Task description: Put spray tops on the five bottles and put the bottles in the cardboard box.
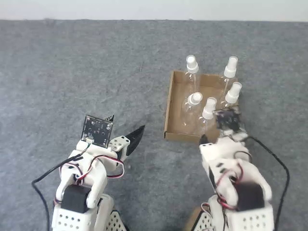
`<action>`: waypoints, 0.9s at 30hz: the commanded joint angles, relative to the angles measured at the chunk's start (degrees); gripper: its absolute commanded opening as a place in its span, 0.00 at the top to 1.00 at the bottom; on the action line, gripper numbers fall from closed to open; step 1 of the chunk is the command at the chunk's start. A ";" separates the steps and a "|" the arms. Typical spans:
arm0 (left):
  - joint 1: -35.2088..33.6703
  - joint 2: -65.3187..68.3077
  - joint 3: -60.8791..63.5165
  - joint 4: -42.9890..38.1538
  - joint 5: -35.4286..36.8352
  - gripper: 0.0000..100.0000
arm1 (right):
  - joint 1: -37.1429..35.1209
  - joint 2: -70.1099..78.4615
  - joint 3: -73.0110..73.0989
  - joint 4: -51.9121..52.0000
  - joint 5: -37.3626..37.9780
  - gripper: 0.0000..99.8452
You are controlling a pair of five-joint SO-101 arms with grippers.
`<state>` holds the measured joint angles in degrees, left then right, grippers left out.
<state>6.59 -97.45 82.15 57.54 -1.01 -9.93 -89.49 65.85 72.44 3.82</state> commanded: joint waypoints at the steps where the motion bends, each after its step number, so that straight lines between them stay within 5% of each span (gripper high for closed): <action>1: -0.18 -0.44 -0.75 -1.14 -0.44 0.70 | 4.18 -7.78 -4.04 1.80 4.22 0.90; 6: -0.18 -0.88 -1.01 -1.23 -0.44 0.79 | 7.52 -14.90 -3.96 10.51 16.70 0.99; 14: -0.79 -7.21 -1.19 5.71 -0.35 0.95 | 15.60 -14.55 5.27 6.99 15.65 0.99; 19: -11.08 -7.12 1.71 4.92 -0.35 0.96 | 16.75 -14.64 13.80 2.42 15.65 0.99; 27: -24.79 -6.95 14.20 -8.00 -0.35 0.96 | 16.84 -14.64 19.96 1.63 15.65 0.99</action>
<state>-12.75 -103.43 95.43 54.64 -1.01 6.51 -103.38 85.54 75.34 19.12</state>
